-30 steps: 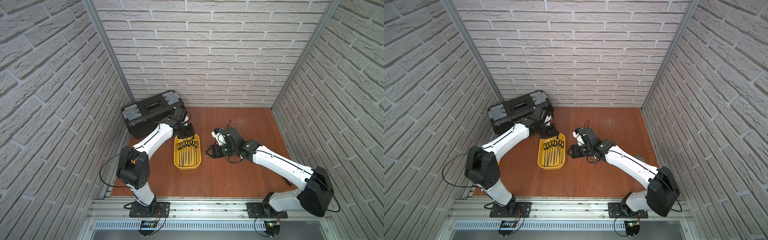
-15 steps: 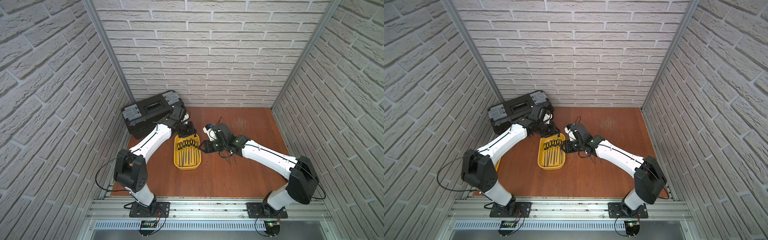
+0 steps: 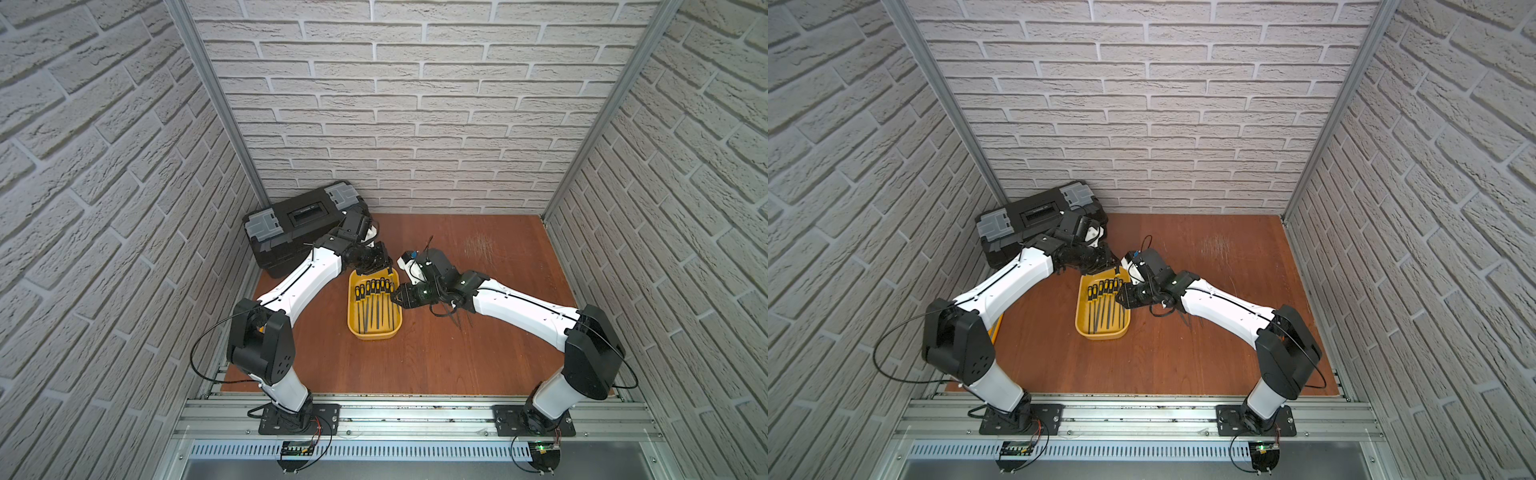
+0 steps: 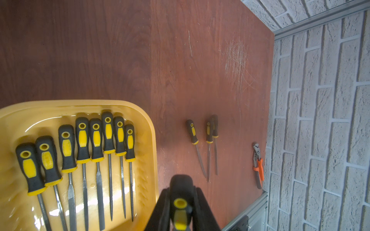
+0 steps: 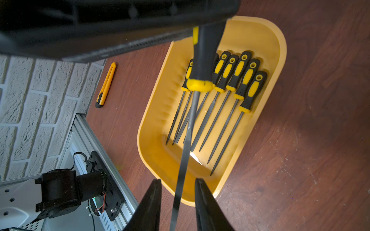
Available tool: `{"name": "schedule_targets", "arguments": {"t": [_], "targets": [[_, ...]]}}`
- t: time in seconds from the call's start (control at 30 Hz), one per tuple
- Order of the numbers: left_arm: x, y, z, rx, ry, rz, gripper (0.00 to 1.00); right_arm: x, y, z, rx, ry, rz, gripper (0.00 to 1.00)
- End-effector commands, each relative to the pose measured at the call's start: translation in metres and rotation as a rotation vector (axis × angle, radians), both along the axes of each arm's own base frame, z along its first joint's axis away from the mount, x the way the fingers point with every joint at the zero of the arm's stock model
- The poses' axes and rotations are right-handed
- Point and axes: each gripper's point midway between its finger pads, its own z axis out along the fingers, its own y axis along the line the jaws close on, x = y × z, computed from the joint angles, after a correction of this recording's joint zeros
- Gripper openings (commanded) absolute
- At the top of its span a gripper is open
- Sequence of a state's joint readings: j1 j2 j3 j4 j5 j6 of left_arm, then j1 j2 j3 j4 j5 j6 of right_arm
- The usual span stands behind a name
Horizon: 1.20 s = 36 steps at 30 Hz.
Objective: Take the file tool out of the storage box
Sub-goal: Place the file tool at the center of the board.
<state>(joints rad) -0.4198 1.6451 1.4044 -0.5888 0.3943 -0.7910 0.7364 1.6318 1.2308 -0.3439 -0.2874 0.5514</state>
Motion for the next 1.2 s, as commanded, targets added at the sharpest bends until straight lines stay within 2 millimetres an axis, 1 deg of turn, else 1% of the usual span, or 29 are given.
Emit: {"name": "schedule_targets", "arguments": {"t": [0.0,0.17,0.4,0.6,0.73,0.77,0.8,0.87,0.93,1.0,1.1,1.17], "targets": [[0.002,-0.001,0.019,-0.047,-0.050,0.002,0.16,0.006,0.011,0.013,0.035,-0.034,0.010,0.28],[0.001,-0.002,0.018,-0.053,-0.045,0.002,0.16,0.008,0.012,0.010,0.029,-0.035,0.007,0.23],[0.000,-0.002,0.022,-0.058,-0.051,-0.001,0.16,0.009,0.011,0.009,0.012,-0.038,0.009,0.17],[-0.001,-0.001,0.019,-0.050,-0.047,0.000,0.16,0.009,0.008,0.008,-0.009,-0.044,0.010,0.03],[-0.001,0.000,0.018,-0.048,-0.046,0.003,0.17,0.010,0.006,0.008,-0.019,-0.048,0.008,0.03],[-0.001,0.000,0.018,-0.050,-0.044,0.001,0.20,0.009,0.006,0.009,-0.019,-0.048,0.009,0.03],[0.000,0.000,0.018,-0.049,-0.046,0.001,0.25,0.009,0.006,0.010,-0.021,-0.050,0.009,0.03],[0.001,0.000,0.018,-0.047,-0.047,0.001,0.41,0.010,0.005,0.011,-0.024,-0.053,0.007,0.03],[0.001,0.001,0.017,-0.041,-0.046,0.003,0.51,0.009,0.003,0.012,-0.031,-0.058,0.005,0.03],[0.002,0.002,0.015,-0.038,-0.043,0.004,0.58,0.009,0.000,0.015,-0.039,-0.065,0.002,0.03],[0.004,0.004,0.015,-0.040,-0.043,0.008,0.65,0.008,-0.004,0.017,-0.052,-0.070,-0.002,0.03],[0.005,0.007,0.015,-0.027,-0.048,0.010,0.69,0.007,-0.010,0.016,-0.079,-0.074,-0.011,0.03]]}}
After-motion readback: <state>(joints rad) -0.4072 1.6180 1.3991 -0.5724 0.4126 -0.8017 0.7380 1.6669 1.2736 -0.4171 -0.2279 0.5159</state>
